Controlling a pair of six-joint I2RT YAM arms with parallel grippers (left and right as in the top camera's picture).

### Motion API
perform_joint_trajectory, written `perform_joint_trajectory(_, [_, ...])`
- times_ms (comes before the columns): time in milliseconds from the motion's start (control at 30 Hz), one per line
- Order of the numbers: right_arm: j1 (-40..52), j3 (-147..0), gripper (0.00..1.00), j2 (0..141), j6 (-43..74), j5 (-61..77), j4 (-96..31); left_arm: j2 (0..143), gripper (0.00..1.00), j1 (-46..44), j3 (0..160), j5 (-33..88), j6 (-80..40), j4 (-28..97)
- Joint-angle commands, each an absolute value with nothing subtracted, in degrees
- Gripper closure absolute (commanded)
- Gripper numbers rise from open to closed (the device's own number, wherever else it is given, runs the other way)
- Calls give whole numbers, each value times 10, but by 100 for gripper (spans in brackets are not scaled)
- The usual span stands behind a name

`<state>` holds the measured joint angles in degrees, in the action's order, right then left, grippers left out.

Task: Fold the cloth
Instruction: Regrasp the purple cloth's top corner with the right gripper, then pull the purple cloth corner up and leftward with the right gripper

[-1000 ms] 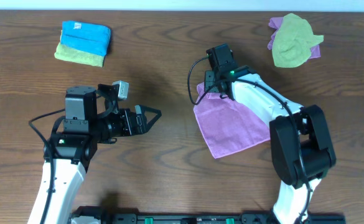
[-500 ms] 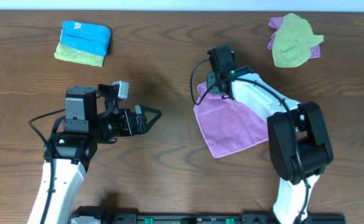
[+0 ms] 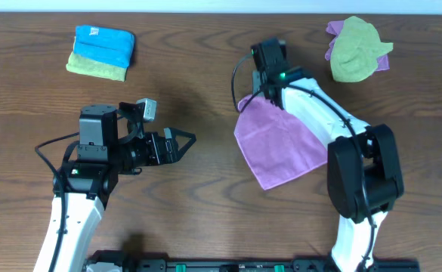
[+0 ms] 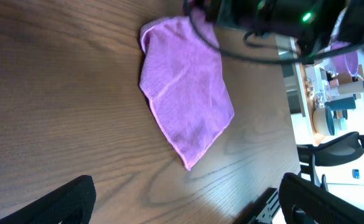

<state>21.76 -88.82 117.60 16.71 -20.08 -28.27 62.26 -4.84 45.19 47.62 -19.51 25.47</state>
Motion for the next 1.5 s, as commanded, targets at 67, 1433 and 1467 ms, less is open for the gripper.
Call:
perform_joint_trajectory(67, [193,-927,99,1176,141,-280,-285,621,5,-50,463,469,-193,255])
perform_joint_trajectory(1433, [234,-940,43,1256,200,-87,-337,621,4,-50,463,446,-193,255])
perform_joint_trajectory(1467, [234,-940,44,1261,207,-85,-333,621,5,-50,463,446,-193,255])
